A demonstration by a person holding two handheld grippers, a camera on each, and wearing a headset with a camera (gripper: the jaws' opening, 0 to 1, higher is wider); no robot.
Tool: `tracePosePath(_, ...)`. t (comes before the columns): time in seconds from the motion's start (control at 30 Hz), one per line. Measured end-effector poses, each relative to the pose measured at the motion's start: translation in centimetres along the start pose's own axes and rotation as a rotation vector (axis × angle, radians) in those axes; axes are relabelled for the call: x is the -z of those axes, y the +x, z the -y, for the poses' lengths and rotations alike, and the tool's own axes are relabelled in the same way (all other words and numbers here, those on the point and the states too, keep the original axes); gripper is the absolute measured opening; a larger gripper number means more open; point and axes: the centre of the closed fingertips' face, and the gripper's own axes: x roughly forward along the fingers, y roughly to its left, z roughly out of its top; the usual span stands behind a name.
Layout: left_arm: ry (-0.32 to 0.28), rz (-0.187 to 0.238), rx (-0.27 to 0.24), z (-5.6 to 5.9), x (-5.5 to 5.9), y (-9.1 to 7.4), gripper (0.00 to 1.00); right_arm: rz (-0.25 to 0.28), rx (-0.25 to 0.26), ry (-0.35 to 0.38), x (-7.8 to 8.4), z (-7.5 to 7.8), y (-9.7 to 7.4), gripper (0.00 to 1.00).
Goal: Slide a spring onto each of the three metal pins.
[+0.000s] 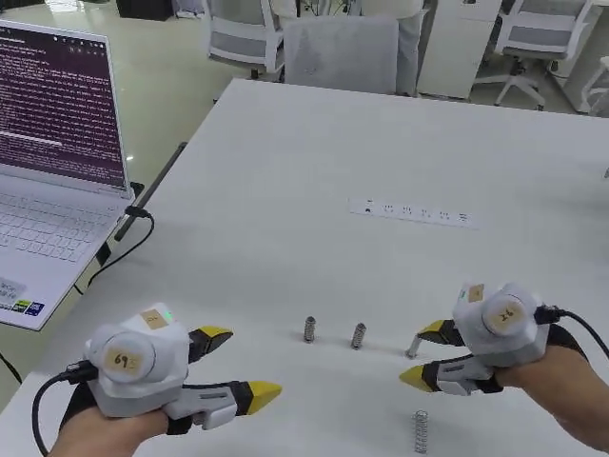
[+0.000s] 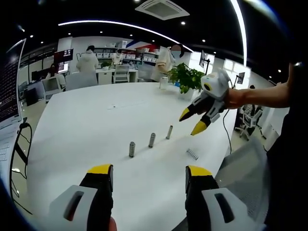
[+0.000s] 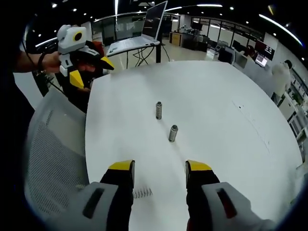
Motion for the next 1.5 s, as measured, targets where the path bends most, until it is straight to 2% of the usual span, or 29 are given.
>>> tracePosePath(0.23, -0.004, 0.002, 0.002, -0.1, -0.1, 0.0, 0.56, 0.081, 0.056, 0.104, 0.0, 0.4, -1.8, 0.45)
tracePosePath(0.43, -0.010, 0.000, 0.003, -0.2, 0.2, 0.1, 0.56, 0.122, 0.069, 0.165, 0.4, 0.0, -2.6, 0.47)
tracePosePath(0.7, -0.020, -0.010, 0.004, -0.4, 0.9, 0.1, 0.56, 0.147, 0.084, 0.217, 1.2, -0.7, -3.5, 0.52)
tracePosePath(1.07, -0.004, -0.013, 0.010, -0.8, 0.6, 0.2, 0.56, 0.166, 0.113, 0.275, 2.1, -0.9, -5.3, 0.62)
tracePosePath(1.27, -0.006, -0.011, 0.020, -0.4, 0.3, 0.6, 0.56, 0.198, 0.124, 0.304, 2.1, -1.2, -6.1, 0.65)
tracePosePath(1.5, -0.008, -0.010, 0.034, 0.0, 0.3, 1.2, 0.56, 0.188, 0.113, 0.306, 2.4, -2.3, -6.3, 0.69)
